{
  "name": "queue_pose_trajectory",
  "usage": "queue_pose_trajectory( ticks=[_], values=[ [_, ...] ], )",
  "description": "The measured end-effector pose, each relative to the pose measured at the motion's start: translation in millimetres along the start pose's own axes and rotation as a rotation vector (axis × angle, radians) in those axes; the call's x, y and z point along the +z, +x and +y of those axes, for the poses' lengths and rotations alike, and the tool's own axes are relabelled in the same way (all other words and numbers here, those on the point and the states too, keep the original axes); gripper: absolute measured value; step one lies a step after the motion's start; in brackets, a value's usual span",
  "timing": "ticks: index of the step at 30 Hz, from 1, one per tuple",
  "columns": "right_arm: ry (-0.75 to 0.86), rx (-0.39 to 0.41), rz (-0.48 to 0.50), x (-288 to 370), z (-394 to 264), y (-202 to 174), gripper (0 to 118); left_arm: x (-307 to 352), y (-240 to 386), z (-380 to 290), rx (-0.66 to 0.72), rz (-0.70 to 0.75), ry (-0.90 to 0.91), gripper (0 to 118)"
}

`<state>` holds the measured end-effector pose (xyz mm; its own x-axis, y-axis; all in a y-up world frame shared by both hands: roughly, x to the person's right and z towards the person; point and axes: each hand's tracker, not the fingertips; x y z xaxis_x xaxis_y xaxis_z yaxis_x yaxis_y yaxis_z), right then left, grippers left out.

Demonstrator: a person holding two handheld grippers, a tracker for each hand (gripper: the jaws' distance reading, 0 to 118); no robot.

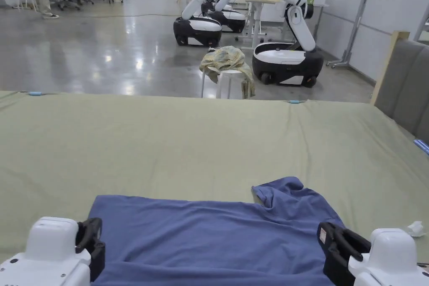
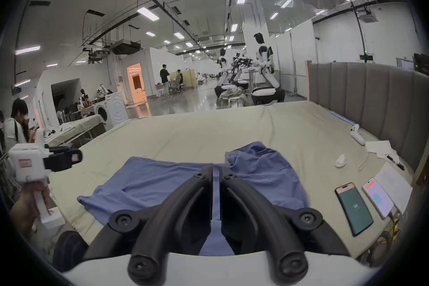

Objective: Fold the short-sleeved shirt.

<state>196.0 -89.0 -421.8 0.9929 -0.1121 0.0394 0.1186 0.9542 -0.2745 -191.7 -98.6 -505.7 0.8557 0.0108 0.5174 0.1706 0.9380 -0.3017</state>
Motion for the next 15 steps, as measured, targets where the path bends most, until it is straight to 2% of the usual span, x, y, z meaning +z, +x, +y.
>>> queue_pose_trajectory(
  ticks=[1, 5, 9, 10, 12, 13, 15],
  values=[
    [-0.021, 0.002, 0.019, -2, -2, -2, 8, -9, -5, -2, 0.043, -0.011, -0.034, 4],
    [-0.061, 0.018, 0.023, -13, -15, 0, 8, -46, -38, 2, -0.044, 0.051, -0.146, 4],
    [-0.115, 0.020, 0.012, -27, -27, 8, 8, -108, -97, 15, -0.056, 0.103, -0.252, 4],
    [-0.124, 0.015, 0.009, -31, -29, 12, 8, -129, -114, 17, -0.040, 0.110, -0.295, 14],
    [-0.145, 0.013, -0.002, -40, -33, 16, 8, -172, -136, 24, -0.040, 0.110, -0.340, 68],
    [-0.155, 0.012, -0.011, -44, -34, 19, 8, -193, -145, 24, -0.064, 0.126, -0.366, 84],
    [-0.171, 0.000, -0.027, -53, -34, 29, 8, -237, -161, 18, -0.122, 0.130, -0.426, 84]
  ],
)
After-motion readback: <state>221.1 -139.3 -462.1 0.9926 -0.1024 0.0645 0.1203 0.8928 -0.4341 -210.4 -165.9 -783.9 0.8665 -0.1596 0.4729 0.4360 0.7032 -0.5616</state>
